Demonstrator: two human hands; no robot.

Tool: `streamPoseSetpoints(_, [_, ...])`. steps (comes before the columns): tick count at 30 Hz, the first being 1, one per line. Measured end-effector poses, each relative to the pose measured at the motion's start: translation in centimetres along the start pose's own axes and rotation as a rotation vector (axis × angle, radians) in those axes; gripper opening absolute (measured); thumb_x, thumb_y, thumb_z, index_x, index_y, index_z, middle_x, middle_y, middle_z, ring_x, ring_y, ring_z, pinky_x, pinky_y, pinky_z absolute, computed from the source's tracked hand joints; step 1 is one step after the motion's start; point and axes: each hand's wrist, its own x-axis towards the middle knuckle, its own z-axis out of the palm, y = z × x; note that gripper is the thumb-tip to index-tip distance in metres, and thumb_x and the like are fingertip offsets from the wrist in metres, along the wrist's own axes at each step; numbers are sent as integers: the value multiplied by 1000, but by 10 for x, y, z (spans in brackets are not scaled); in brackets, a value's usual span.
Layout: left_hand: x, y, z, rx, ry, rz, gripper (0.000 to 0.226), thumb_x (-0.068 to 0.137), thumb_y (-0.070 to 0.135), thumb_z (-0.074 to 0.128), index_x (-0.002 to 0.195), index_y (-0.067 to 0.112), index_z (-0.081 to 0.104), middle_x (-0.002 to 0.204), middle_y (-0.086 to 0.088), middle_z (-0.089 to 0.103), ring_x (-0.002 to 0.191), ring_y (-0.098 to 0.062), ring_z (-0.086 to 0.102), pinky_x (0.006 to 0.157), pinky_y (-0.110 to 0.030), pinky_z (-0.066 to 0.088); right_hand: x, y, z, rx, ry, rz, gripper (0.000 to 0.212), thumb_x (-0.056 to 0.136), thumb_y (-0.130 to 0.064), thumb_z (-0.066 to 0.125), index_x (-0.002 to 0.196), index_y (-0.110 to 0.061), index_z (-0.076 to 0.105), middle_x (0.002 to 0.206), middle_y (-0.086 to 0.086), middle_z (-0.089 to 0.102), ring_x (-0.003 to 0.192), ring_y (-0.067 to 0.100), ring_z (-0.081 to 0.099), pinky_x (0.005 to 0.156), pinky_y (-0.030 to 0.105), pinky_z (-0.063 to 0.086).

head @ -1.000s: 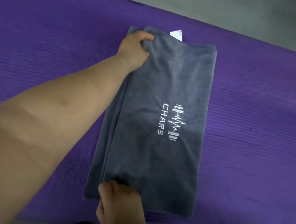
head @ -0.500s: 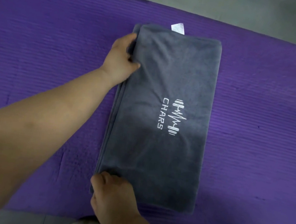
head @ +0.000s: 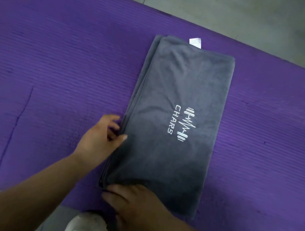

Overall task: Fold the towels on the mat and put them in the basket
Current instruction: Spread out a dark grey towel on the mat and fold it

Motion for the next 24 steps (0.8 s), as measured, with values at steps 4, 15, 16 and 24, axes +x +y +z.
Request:
streamPoseSetpoints(4, [-42,-8,2,155,-76,-57,53,71,21,76,116,10,49,98,1,53,94,-22,55,78,-28,39,-49,44,-39,-229,-114,-65,22,59,-37,49,78,-26,52,75,-9,62,62,11,58,63,23,34])
streamPoseSetpoints(15, [-71,-31,3,259,-35,109,55,74,8,72,122,14,46,86,2,54,86,-29,61,65,-29,42,-90,88,-50,-455,-260,-130,21,67,-37,40,80,-21,36,67,-8,60,69,14,35,62,25,28])
streamPoseSetpoints(16, [-74,-34,2,352,29,309,47,77,15,68,119,17,46,93,-1,55,87,-26,60,68,-32,44,-92,89,-50,-453,-251,-139,13,68,-29,38,78,-21,35,65,-9,58,66,12,39,60,23,30])
streamPoseSetpoints(24, [-81,-47,15,728,-274,768,48,75,45,42,118,24,45,117,0,64,118,-13,41,105,-28,21,-63,76,-79,-417,-488,-38,31,30,-36,73,49,-20,56,47,-10,52,35,5,51,31,12,24])
